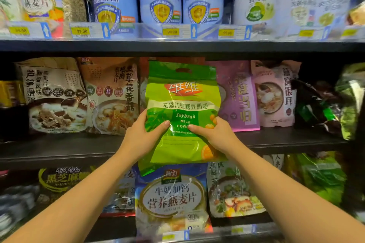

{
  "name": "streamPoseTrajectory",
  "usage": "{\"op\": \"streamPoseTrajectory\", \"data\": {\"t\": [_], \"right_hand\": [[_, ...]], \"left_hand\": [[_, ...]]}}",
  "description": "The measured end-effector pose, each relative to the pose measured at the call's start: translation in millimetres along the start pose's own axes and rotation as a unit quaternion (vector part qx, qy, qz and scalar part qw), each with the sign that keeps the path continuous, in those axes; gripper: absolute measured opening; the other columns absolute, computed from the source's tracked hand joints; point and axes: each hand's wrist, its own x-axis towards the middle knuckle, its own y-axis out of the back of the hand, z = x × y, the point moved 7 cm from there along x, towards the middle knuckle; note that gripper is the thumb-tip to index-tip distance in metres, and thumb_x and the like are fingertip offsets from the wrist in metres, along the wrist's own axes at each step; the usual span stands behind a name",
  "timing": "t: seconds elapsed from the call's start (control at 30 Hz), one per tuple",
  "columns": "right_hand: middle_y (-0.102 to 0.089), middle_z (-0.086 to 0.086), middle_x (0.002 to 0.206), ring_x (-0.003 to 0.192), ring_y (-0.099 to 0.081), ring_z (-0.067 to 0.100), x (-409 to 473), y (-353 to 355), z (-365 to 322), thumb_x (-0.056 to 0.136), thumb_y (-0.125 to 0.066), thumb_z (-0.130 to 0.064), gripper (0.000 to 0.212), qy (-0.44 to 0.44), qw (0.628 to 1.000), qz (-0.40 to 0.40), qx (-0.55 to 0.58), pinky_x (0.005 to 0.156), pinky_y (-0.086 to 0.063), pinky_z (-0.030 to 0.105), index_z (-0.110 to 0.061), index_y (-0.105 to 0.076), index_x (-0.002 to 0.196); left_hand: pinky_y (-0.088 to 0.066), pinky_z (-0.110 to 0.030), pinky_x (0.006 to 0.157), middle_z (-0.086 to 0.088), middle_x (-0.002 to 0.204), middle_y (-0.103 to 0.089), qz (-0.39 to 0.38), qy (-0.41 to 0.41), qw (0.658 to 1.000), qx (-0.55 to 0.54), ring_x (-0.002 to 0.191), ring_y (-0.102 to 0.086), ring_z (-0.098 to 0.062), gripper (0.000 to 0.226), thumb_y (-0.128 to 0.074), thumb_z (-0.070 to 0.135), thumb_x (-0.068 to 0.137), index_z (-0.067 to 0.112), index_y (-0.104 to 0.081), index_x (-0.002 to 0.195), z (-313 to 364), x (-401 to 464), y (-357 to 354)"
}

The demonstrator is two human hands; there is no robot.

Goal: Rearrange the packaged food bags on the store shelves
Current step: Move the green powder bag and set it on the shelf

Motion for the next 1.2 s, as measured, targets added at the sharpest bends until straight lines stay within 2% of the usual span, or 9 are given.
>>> {"op": "streamPoseTrajectory", "data": {"t": [0.1, 0.23, 0.43, 0.57, 0.7, 0.8, 1.0, 1.13, 1.2], "right_hand": [[-0.060, 0.001, 0.145, 0.126, -0.060, 0.016, -31, 23, -1, 0.069, -0.091, -0.058, 0.111, 0.003, 1.000, -0.003, -0.010, 0.105, -0.049, 0.035, -0.009, -0.041, 0.155], [-0.065, 0.000, 0.140, 0.127, -0.062, 0.019, -74, 64, -2, 0.068, -0.090, -0.062, 0.102, 0.002, 0.999, -0.014, -0.031, 0.113, -0.048, 0.045, -0.013, -0.052, 0.149], [-0.069, 0.000, 0.133, 0.123, -0.065, 0.020, -141, 126, -7, 0.070, -0.091, -0.057, 0.092, -0.008, 0.999, -0.010, -0.035, 0.111, -0.050, 0.046, -0.011, -0.056, 0.143], [-0.068, -0.006, 0.126, 0.115, -0.064, 0.014, -183, 161, -7, 0.072, -0.090, -0.054, 0.074, -0.013, 0.999, -0.003, -0.038, 0.098, -0.050, 0.033, -0.016, -0.060, 0.128], [-0.066, -0.005, 0.134, 0.121, -0.062, 0.015, -217, 196, -11, 0.072, -0.089, -0.057, 0.083, -0.016, 0.998, 0.014, -0.053, 0.105, -0.049, 0.036, -0.013, -0.059, 0.135], [-0.069, -0.005, 0.133, 0.125, -0.063, 0.017, -237, 225, -16, 0.071, -0.090, -0.058, 0.083, -0.020, 0.997, 0.037, -0.072, 0.108, -0.049, 0.037, -0.016, -0.063, 0.137], [-0.070, -0.001, 0.134, 0.126, -0.064, 0.021, -273, 275, -28, 0.069, -0.089, -0.061, 0.082, -0.035, 0.990, 0.098, -0.100, 0.112, -0.049, 0.048, -0.018, -0.065, 0.135], [-0.068, 0.001, 0.138, 0.127, -0.064, 0.022, -292, 305, -30, 0.073, -0.090, -0.055, 0.079, -0.053, 0.984, 0.132, -0.103, 0.111, -0.050, 0.048, -0.016, -0.064, 0.137], [-0.065, 0.004, 0.142, 0.130, -0.062, 0.025, -302, 322, -29, 0.073, -0.089, -0.056, 0.084, -0.062, 0.981, 0.147, -0.111, 0.111, -0.050, 0.049, -0.014, -0.061, 0.141]], "left_hand": [[-0.051, -0.030, 0.093, 0.024, 0.120, -0.069, -0.001, 0.010, 1.000, -0.001, 0.108, -0.064, 0.002, 0.060, -0.067, 0.068, 0.085, 0.045, -0.052, 0.139, 23, -28, -11], [-0.050, -0.025, 0.086, 0.023, 0.121, -0.069, -0.001, 0.017, 1.000, -0.009, 0.108, -0.064, 0.002, 0.065, -0.068, 0.069, 0.085, 0.044, -0.049, 0.142, 60, -70, -31], [-0.050, -0.032, 0.091, 0.019, 0.122, -0.069, 0.006, 0.040, 0.999, -0.016, 0.111, -0.065, -0.007, 0.066, -0.070, 0.067, 0.084, 0.042, -0.049, 0.142, 116, -134, -60], [-0.046, -0.029, 0.090, 0.020, 0.122, -0.068, 0.001, 0.041, 0.999, -0.013, 0.110, -0.064, -0.008, 0.065, -0.069, 0.066, 0.085, 0.043, -0.049, 0.142, 150, -169, -76], [-0.049, -0.036, 0.100, 0.014, 0.128, -0.068, -0.022, 0.035, 0.999, -0.016, 0.116, -0.064, -0.015, 0.069, -0.067, 0.067, 0.085, 0.040, -0.047, 0.146, 178, -190, -95], [-0.049, -0.039, 0.100, 0.012, 0.128, -0.068, -0.045, 0.026, 0.998, -0.023, 0.117, -0.063, -0.017, 0.068, -0.066, 0.067, 0.086, 0.039, -0.047, 0.145, 198, -196, -114], [-0.045, -0.031, 0.088, 0.021, 0.110, -0.065, -0.080, -0.007, 0.994, -0.072, 0.104, -0.062, -0.009, 0.066, -0.068, 0.068, 0.084, 0.041, -0.050, 0.141, 229, -194, -151], [-0.045, -0.023, 0.080, 0.034, 0.103, -0.063, -0.112, -0.030, 0.987, -0.110, 0.094, -0.057, 0.013, 0.066, -0.068, 0.070, 0.082, 0.044, -0.050, 0.140, 246, -191, -181], [-0.044, -0.016, 0.077, 0.036, 0.103, -0.062, -0.124, -0.042, 0.983, -0.128, 0.094, -0.057, 0.016, 0.068, -0.069, 0.071, 0.081, 0.044, -0.049, 0.141, 255, -192, -198]]}}
